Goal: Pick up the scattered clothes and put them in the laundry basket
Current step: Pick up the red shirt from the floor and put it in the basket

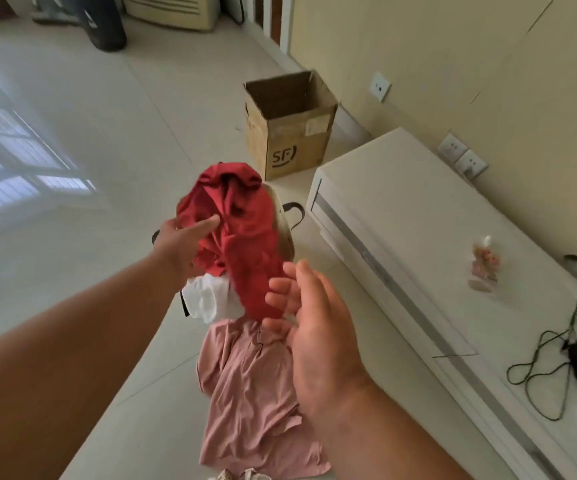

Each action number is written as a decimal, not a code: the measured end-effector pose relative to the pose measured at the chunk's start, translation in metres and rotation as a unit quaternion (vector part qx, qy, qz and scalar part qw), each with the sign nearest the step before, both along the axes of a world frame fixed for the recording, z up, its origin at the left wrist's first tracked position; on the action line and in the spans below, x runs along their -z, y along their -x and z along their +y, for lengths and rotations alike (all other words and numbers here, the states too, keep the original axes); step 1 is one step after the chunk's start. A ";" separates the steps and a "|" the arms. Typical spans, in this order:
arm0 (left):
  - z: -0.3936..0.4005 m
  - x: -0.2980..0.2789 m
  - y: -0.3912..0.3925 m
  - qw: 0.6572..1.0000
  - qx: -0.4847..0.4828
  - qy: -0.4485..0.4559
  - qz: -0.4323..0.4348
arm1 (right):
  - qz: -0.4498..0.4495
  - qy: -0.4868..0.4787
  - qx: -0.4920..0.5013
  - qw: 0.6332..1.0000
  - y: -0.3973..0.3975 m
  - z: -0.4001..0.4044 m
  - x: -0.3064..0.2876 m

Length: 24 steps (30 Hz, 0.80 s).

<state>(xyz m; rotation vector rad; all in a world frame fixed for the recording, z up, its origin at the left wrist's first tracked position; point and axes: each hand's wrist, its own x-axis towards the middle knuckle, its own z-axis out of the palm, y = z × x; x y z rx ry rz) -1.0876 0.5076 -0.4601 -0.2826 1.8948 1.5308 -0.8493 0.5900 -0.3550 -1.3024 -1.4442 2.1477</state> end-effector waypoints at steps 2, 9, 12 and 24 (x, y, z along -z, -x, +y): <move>-0.006 0.045 -0.010 0.996 0.043 0.076 0.004 | -0.006 -0.007 0.006 1.000 0.015 0.010 0.032; -0.017 0.147 -0.038 0.958 0.079 0.275 0.030 | -0.010 -0.013 0.025 1.000 0.028 0.023 0.096; -0.009 0.174 -0.038 0.960 0.050 0.274 0.032 | -0.010 -0.013 0.041 0.999 0.023 0.027 0.111; 0.005 0.222 -0.003 0.978 0.014 0.192 -0.085 | 0.002 -0.020 0.061 0.998 0.006 0.037 0.132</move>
